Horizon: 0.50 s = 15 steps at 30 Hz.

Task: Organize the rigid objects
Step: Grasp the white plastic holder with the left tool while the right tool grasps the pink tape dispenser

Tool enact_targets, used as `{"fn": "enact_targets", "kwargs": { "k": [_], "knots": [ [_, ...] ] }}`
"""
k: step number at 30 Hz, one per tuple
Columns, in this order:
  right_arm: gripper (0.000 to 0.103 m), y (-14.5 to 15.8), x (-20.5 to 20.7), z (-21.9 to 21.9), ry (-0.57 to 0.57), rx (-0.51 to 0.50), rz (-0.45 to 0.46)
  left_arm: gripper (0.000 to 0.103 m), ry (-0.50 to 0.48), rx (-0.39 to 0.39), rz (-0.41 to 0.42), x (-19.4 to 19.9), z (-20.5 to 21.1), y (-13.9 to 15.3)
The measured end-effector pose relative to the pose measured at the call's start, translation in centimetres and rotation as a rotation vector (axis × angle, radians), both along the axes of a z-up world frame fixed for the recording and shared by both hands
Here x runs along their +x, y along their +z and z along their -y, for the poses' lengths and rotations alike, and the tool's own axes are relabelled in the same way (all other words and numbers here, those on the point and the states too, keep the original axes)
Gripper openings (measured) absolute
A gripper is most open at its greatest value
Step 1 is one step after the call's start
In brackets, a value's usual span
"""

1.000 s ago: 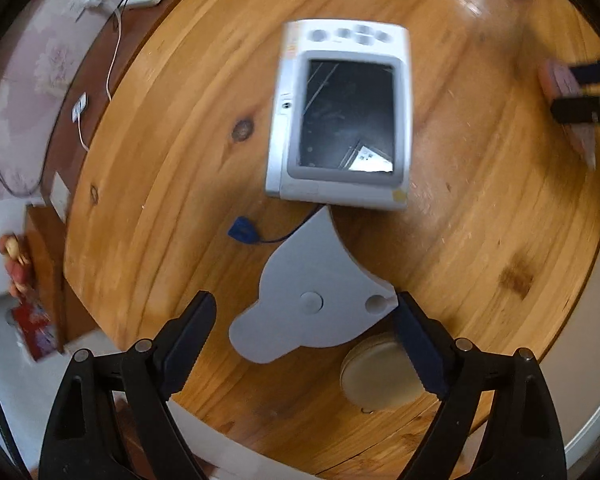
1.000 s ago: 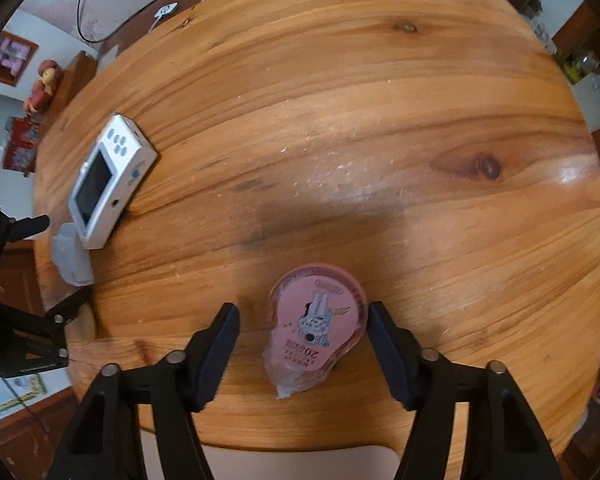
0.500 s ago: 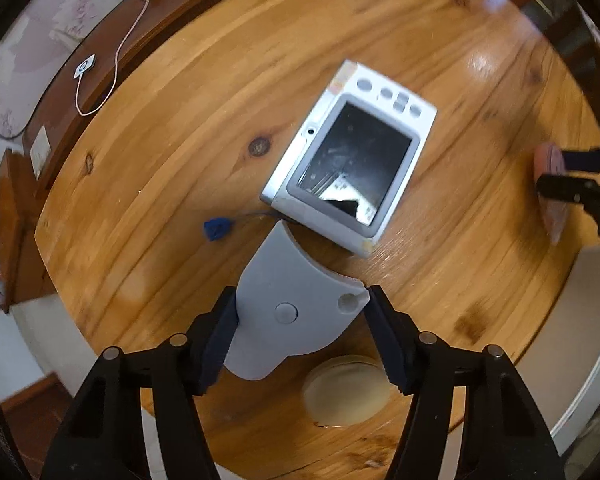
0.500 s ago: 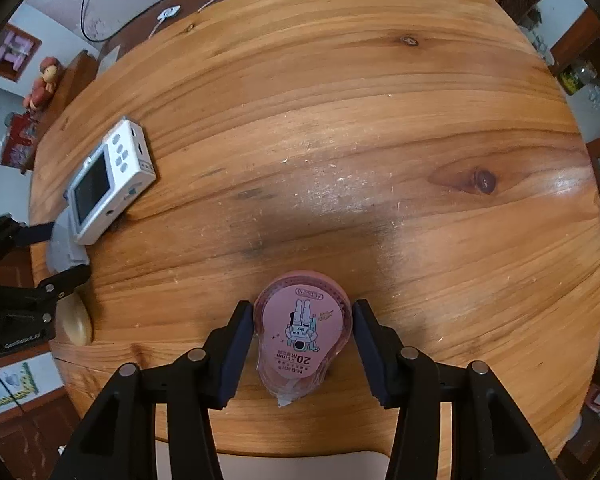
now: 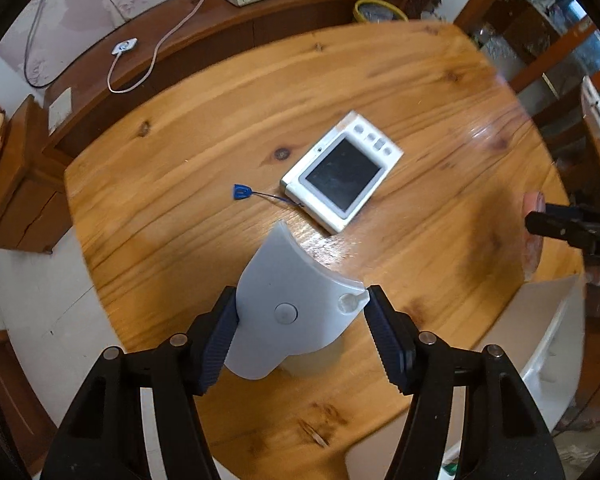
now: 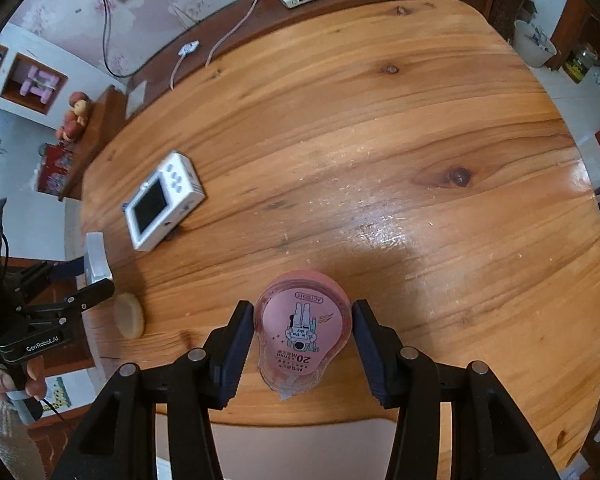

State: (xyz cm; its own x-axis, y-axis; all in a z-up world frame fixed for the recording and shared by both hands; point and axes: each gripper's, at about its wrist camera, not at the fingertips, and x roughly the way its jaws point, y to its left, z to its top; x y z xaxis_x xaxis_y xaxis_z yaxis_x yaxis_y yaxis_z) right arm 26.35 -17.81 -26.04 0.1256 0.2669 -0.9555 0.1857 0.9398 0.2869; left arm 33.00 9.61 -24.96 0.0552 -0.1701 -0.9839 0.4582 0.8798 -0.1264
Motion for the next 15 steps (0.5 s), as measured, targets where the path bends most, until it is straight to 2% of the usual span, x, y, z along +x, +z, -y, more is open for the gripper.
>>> {"fn": "enact_targets", "kwargs": {
  "k": [5,10,15],
  "knots": [
    [0.051,3.5,-1.8,0.4,-0.015,0.058,0.061,0.067,0.033,-0.028,0.068,-2.3,-0.3,5.1],
    [0.051,8.0,-4.4,0.8,-0.011,0.1,0.146,0.067,0.045,-0.086,0.157,-6.6,0.5,11.1],
    [0.051,12.0,-8.3,-0.2,0.013,0.099,0.215,0.067,0.07,-0.115,0.204,-11.5,1.6,14.8]
  ]
}}
